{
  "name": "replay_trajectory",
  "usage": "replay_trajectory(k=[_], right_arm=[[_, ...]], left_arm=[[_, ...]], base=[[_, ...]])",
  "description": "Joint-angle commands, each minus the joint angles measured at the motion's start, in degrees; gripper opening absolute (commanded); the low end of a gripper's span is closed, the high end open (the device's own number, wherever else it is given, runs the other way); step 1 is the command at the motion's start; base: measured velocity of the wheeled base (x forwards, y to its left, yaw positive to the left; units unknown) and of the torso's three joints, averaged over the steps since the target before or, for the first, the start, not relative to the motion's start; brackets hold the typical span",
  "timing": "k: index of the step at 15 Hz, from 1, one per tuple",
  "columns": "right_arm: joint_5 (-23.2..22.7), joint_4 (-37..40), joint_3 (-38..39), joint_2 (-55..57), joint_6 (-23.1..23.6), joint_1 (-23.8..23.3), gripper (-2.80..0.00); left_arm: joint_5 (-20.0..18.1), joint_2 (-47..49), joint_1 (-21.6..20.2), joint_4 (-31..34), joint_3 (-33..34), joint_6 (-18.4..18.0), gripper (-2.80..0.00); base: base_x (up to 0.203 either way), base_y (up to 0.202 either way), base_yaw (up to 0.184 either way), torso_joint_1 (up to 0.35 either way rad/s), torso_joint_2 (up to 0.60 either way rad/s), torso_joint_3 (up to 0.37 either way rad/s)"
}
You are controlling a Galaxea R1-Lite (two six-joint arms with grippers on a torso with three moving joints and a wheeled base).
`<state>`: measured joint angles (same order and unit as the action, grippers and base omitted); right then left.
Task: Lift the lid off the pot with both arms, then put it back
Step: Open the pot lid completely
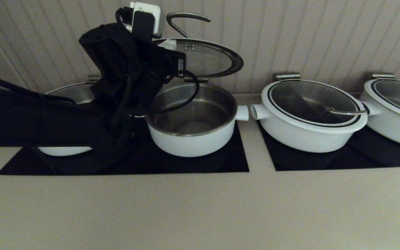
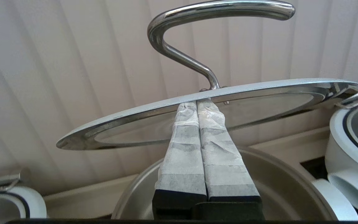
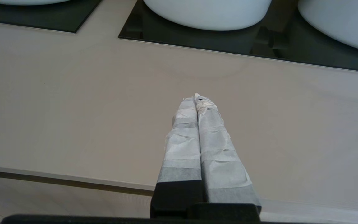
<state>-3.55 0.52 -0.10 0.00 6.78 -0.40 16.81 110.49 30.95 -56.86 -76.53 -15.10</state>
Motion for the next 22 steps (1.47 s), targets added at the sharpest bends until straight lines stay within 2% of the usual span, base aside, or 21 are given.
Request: replay_trajectory(k=[1,15,22], right_arm=[[-0.06,0.00,0.01,0.09,0.03,-0.04,-2.80],[-0.06,0.00,0.01,0.09,0.05,0.01,-2.80],[-0.06,0.00,0.01,0.09,0.07,-0.04,-2.80]], left_arm=[[0.08,1.33,-0.43,-0.36,-1.99,-0.50,-2.80],[-0.02,7.13,-1.77,0.33,-16.44,-4.39,-2.80],[-0.05,7.77,-1.77,0.35,-17.79,-4.76,-2.80]], base=[[0.000,0.000,0.000,0.000,0.00,0.000],[0.000,0.000,0.000,0.000,0.00,0.000],[0.000,0.000,0.000,0.000,0.00,0.000]])
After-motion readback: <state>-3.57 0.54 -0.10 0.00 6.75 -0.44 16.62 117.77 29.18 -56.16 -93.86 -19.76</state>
